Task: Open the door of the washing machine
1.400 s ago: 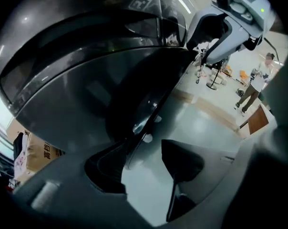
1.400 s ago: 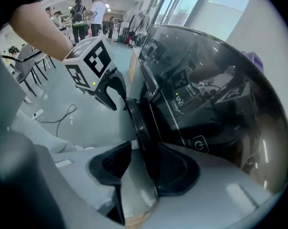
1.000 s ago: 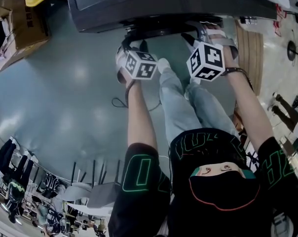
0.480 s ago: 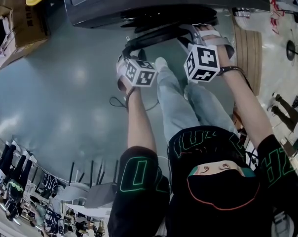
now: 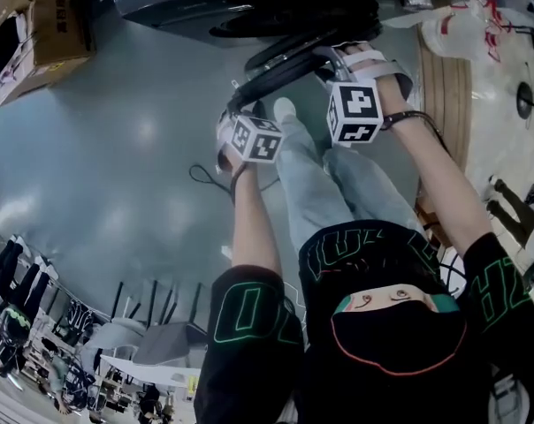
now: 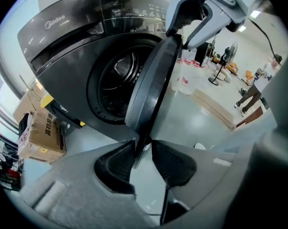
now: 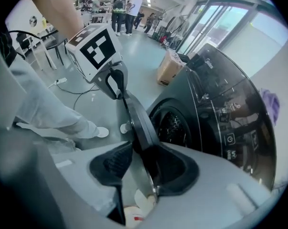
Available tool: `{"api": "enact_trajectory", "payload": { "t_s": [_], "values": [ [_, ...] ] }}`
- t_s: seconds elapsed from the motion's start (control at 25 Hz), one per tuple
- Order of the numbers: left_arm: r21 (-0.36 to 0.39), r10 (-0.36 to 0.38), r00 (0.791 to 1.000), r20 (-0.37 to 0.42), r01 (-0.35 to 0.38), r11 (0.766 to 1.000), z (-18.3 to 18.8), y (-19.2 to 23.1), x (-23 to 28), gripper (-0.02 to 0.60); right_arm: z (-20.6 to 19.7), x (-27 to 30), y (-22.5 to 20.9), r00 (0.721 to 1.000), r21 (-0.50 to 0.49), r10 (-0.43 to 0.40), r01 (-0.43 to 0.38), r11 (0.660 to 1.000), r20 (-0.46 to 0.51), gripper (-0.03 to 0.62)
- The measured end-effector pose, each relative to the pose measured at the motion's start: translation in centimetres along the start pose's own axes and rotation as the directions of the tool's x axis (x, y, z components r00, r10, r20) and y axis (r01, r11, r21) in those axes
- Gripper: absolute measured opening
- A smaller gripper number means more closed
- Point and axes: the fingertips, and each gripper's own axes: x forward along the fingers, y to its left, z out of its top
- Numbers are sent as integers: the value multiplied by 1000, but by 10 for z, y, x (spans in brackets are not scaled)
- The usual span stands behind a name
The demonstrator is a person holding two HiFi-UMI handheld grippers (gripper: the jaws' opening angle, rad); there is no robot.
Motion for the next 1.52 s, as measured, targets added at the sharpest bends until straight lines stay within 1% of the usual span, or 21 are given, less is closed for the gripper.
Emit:
{"api": "enact_trajectory", "payload": {
  "t_s": [0.12, 0.24, 0.4, 0.64, 0.8, 0.96, 1.16, 1.24, 1.4, 1.52],
  "values": [
    [-18, -8, 1000, -27, 7, 1000, -15, -30, -7, 104, -5, -7, 22, 1000, -60, 11, -12, 998, -10, 166],
    [-37, 2, 999, -40, -3, 999, -23, -58, -11, 98, -12, -13, 38, 1000, -115, 8, -8, 993, -7, 169],
    [-63, 12, 999, -39, -14, 998, -29, -100, -17, 89, -25, -24, 59, 1000, -185, 4, -5, 983, -7, 172],
    [-104, 3, 1000, -24, -5, 995, -36, -162, -21, 78, -45, -36, 89, 1000, -283, -4, -4, 959, -29, 175],
    [-123, -7, 1000, -26, 4, 992, -40, -201, -23, 78, -57, -45, 108, 999, -368, -9, -10, 930, -49, 175],
    [-149, -19, 1000, -21, 16, 989, -33, -236, -24, 78, -73, -56, 119, 998, -435, -28, 5, 900, -48, 175],
    [-143, -63, 997, -38, 57, 988, -28, -273, -23, 80, -87, -66, 131, 997, -512, -41, 2, 859, -65, 175],
    [-141, -73, 997, -38, 67, 988, -24, -285, -23, 83, -92, -68, 134, 997, -538, -43, 5, 843, -58, 175],
    [-165, -89, 996, -22, 84, 983, -19, -309, -20, 87, -104, -72, 143, 996, -580, -64, 21, 815, -55, 176],
    [-181, -73, 997, -3, 71, 981, -15, -328, -21, 89, -113, -76, 150, 995, -600, -77, 26, 799, -60, 176]
  ]
}}
